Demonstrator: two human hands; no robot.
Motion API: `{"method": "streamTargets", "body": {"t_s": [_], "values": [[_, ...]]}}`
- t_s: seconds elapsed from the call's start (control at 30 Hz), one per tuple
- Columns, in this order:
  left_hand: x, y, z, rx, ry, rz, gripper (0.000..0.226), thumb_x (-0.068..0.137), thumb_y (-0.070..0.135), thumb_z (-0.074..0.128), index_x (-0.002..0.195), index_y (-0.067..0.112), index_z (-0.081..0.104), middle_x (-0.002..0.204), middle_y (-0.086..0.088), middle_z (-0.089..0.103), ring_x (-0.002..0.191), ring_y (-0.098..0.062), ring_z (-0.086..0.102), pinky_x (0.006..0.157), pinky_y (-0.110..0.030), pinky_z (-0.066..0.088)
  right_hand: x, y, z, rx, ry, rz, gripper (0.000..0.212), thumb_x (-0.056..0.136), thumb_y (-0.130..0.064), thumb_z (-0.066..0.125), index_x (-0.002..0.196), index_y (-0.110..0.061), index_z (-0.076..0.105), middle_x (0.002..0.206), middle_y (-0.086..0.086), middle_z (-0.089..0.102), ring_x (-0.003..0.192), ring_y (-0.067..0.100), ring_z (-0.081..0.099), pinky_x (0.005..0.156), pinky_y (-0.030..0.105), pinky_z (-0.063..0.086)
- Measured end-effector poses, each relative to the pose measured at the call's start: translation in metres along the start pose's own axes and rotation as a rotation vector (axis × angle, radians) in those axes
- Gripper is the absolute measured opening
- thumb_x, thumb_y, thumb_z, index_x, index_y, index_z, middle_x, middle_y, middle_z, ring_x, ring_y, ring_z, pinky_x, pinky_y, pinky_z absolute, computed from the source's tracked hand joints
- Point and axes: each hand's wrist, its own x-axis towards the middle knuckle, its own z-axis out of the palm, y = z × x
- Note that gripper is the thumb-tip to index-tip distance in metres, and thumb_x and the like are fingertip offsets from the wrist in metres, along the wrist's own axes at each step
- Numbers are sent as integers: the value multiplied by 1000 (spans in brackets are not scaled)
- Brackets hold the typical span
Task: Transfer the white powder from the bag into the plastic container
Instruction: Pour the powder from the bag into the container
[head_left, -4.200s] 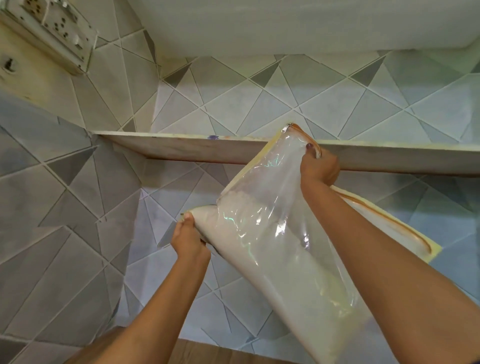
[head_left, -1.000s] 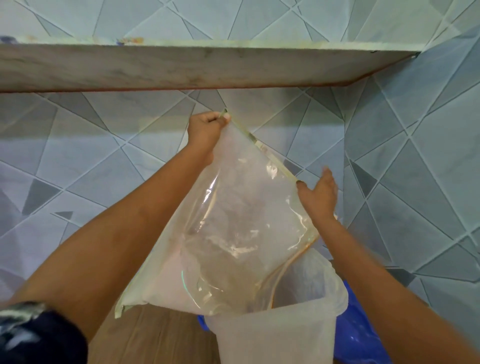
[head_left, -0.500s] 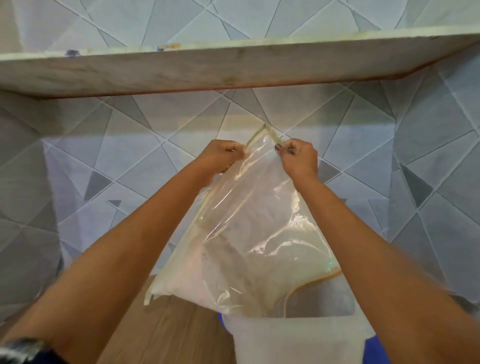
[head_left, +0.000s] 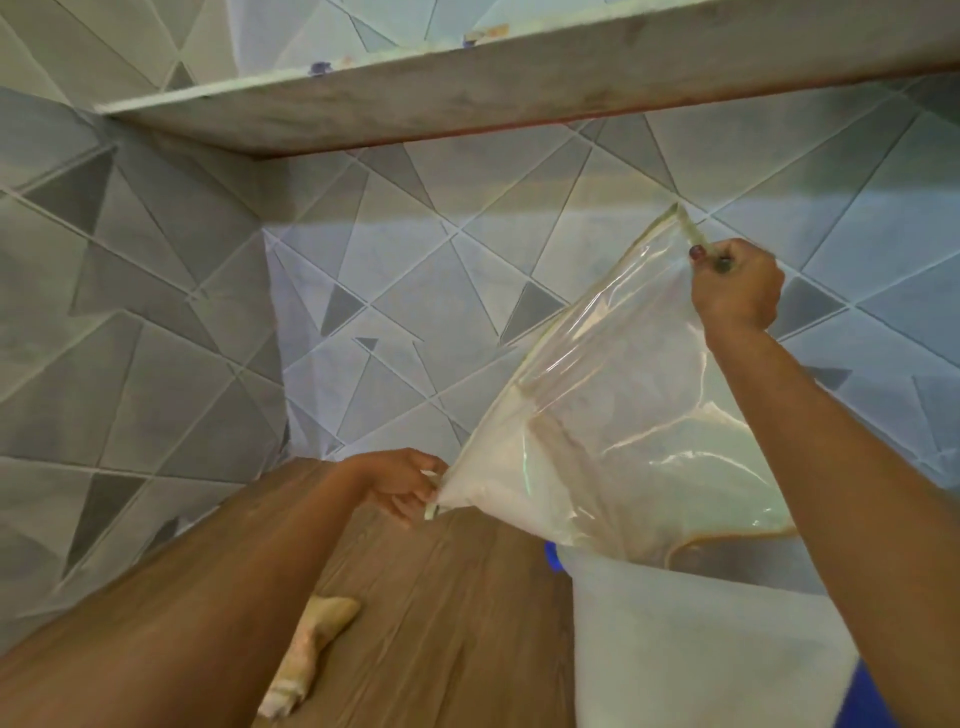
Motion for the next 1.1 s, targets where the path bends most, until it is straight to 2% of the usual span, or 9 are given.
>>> {"method": "streamTargets", "body": {"t_s": [0.13, 0.27, 0.4, 0.5, 0.63, 0.73, 0.83, 0.93, 1.1], "values": [[5, -18, 9, -253, 57, 34, 30, 84, -10, 57, 110, 6, 60, 85, -4, 66, 80, -18, 68, 66, -22, 58, -4, -1, -5, -10, 25, 36, 30, 92, -30, 54, 109, -8, 66, 115, 12, 67, 105, 29, 61, 77, 23, 35], [-1, -15, 6, -311, 253, 82, 18, 78, -11, 65, 76, 6, 66, 78, -7, 64, 59, -10, 67, 52, -15, 56, -5, 0, -18, -30, 62, 42, 30, 92, -31, 54, 107, -7, 66, 113, 13, 67, 104, 30, 61, 81, 26, 42], [-14, 11, -13, -308, 438, 200, 17, 75, -13, 67, 71, 3, 62, 74, -12, 64, 44, -5, 64, 47, -14, 54, 4, -1, -37, 0, 124, 69, 27, 92, -31, 55, 101, -9, 67, 107, 13, 68, 100, 29, 63, 76, 28, 43], [-23, 40, -22, -278, 519, 274, 16, 77, -13, 65, 72, 3, 64, 77, -10, 64, 60, -12, 65, 52, -14, 56, 14, -1, -55, 8, 152, 80, 23, 91, -30, 55, 95, -10, 67, 102, 14, 68, 93, 29, 61, 77, 33, 45], [-28, 81, -24, -131, 619, 368, 13, 78, -7, 65, 88, -1, 71, 82, -10, 66, 78, -20, 63, 77, -24, 56, 25, 9, -80, 22, 169, 89, 20, 91, -28, 55, 92, -11, 65, 102, 16, 67, 93, 31, 61, 74, 32, 44], [-33, 111, -19, -49, 681, 419, 15, 79, -2, 68, 93, 0, 72, 83, -8, 67, 74, -16, 61, 70, -18, 54, 33, 23, -99, 39, 194, 108, 25, 92, -27, 54, 97, -6, 65, 100, 16, 66, 90, 31, 59, 79, 37, 48], [-36, 138, -13, -26, 725, 454, 18, 80, -1, 67, 97, 0, 72, 90, -10, 68, 74, -15, 61, 79, -23, 50, 42, 40, -117, 22, 209, 135, 15, 93, -26, 53, 85, -14, 59, 88, 9, 54, 81, 21, 48, 71, 31, 39], [-39, 161, -6, -9, 800, 498, 17, 79, -4, 65, 94, 1, 73, 96, -17, 72, 87, -25, 65, 92, -34, 53, 51, 56, -132, 43, 224, 169, 25, 93, -27, 51, 71, -15, 47, 85, 8, 51, 79, 21, 46, 70, 30, 36], [-48, 195, 4, 74, 907, 526, 17, 84, 1, 62, 96, 2, 73, 100, -16, 71, 92, -29, 65, 88, -37, 52, 59, 77, -152, 86, 240, 224, 36, 93, -27, 51, 61, -16, 40, 68, 4, 46, 76, 22, 45, 70, 29, 36]]}}
